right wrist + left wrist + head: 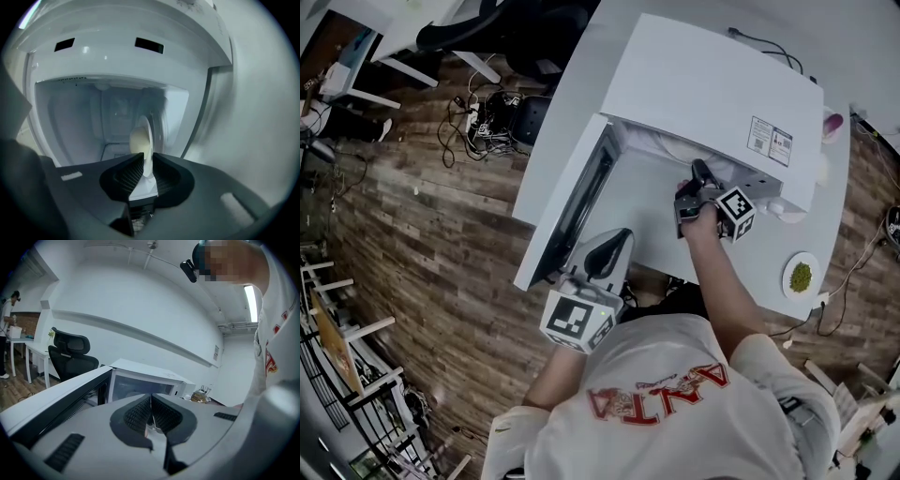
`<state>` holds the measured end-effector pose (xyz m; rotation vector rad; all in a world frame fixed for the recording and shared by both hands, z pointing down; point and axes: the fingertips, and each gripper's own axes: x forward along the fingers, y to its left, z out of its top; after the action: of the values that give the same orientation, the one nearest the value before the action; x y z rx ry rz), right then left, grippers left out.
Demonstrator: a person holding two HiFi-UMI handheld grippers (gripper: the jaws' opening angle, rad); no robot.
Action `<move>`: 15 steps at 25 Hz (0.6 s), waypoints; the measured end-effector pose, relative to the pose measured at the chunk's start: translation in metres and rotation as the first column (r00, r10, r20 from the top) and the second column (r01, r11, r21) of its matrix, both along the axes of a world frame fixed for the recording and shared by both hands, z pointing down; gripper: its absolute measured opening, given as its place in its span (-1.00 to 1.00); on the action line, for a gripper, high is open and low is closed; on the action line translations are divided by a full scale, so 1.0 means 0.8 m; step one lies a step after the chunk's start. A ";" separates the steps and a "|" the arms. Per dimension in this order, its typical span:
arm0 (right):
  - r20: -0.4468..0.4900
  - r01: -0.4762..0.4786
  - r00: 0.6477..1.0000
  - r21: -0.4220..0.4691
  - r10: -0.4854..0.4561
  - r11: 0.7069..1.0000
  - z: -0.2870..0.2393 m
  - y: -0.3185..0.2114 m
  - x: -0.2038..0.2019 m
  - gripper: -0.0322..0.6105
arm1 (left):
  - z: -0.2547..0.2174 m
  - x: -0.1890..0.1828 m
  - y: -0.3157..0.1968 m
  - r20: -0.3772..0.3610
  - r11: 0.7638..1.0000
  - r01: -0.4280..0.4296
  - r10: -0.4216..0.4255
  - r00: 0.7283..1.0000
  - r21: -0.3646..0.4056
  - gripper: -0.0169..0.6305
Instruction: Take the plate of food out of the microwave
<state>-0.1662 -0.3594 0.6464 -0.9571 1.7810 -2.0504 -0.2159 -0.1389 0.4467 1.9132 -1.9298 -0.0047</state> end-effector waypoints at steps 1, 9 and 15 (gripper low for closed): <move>-0.010 -0.003 1.000 -0.003 0.003 1.000 0.001 -0.001 0.000 -0.78 | 0.000 -0.001 -0.001 -0.002 1.000 -0.002 0.002 1.000 0.000 -0.91; -0.043 -0.010 0.999 -0.021 0.009 1.000 0.006 -0.005 -0.005 -0.78 | -0.003 0.002 -0.006 -0.026 0.999 -0.042 0.042 0.999 0.029 -0.91; -0.075 -0.018 0.997 -0.036 0.015 0.999 0.013 -0.007 -0.003 -0.85 | -0.007 0.010 -0.007 -0.022 0.995 -0.081 0.083 0.996 0.064 -0.91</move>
<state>-0.1689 -0.3648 0.6569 -1.0682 1.7710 -2.0701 -0.2075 -0.1443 0.4409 2.0225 -1.8541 -0.0650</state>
